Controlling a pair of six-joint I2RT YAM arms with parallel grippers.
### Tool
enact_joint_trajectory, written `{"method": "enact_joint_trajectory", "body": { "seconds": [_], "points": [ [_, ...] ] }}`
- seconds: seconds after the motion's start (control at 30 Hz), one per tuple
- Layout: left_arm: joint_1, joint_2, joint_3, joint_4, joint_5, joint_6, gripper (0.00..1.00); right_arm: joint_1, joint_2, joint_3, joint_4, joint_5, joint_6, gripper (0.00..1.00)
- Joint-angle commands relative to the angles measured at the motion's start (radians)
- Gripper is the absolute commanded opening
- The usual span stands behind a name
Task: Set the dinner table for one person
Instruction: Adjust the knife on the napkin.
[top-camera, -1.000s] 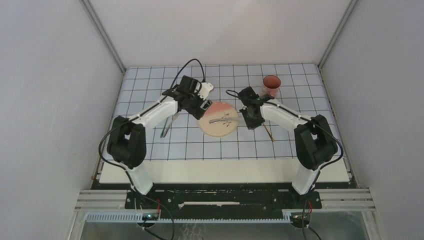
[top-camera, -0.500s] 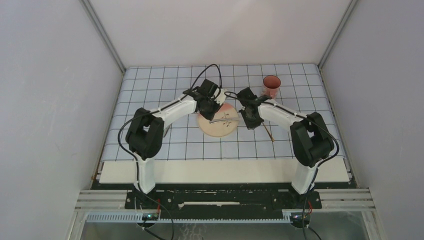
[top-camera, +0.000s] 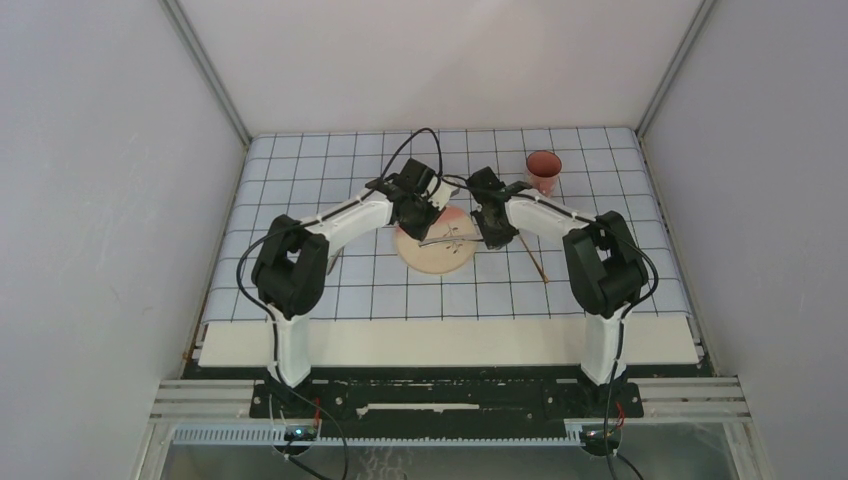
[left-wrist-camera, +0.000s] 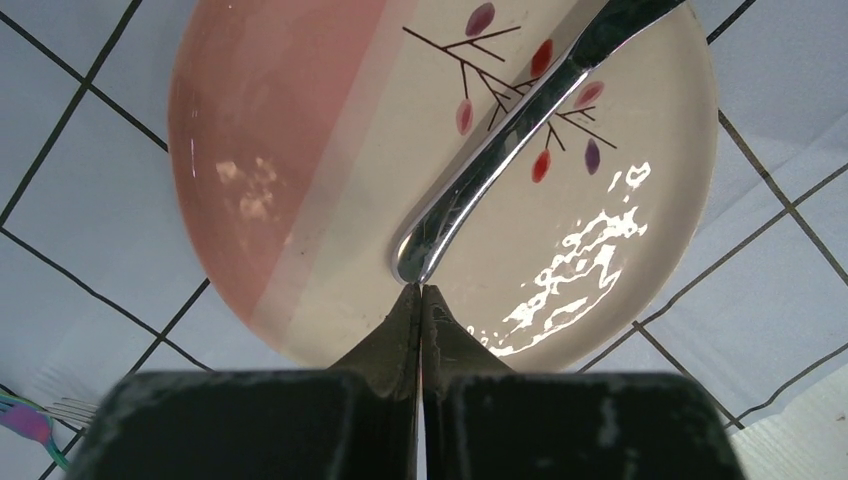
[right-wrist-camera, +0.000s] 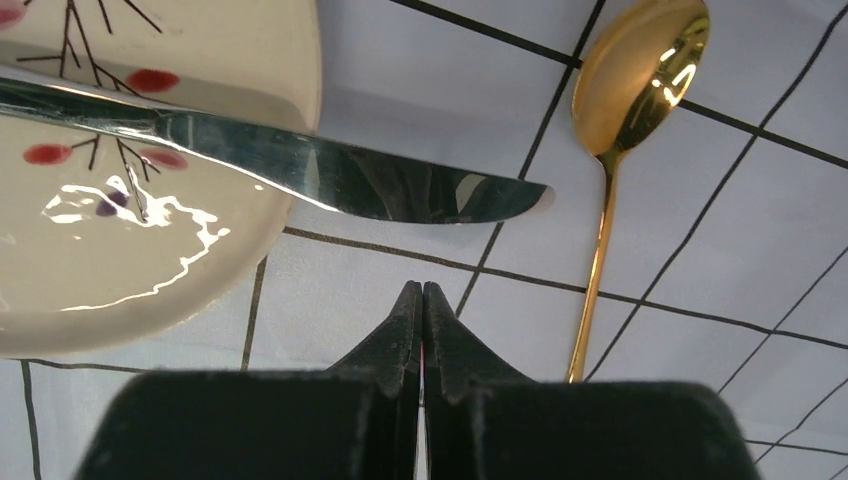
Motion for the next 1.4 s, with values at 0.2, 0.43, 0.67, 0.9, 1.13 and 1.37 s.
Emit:
{"method": "enact_joint_trajectory", "body": {
  "seconds": [0.2,0.43,0.67,0.9,1.13,1.37],
  "points": [
    [-0.007,-0.016,-0.005,0.043,-0.008,-0.016,0.00,0.011,0.004,0.045,0.008,0.002,0.011,0.00],
    [-0.010,0.023,0.016,0.052,0.008,-0.027,0.00,0.017,0.026,0.057,0.000,0.000,0.010,0.00],
    [-0.011,0.079,0.079,0.041,0.025,-0.033,0.00,0.018,0.026,0.067,0.009,0.021,0.009,0.00],
    [-0.017,0.126,0.125,0.029,0.023,-0.029,0.00,0.019,0.023,0.054,0.008,0.017,0.009,0.00],
    [-0.017,0.121,0.124,0.027,0.016,-0.005,0.00,0.015,0.045,0.061,0.004,0.023,0.005,0.00],
    [-0.017,0.120,0.123,0.021,0.025,-0.004,0.00,0.012,0.095,0.102,-0.020,0.025,0.004,0.00]
  ]
}}
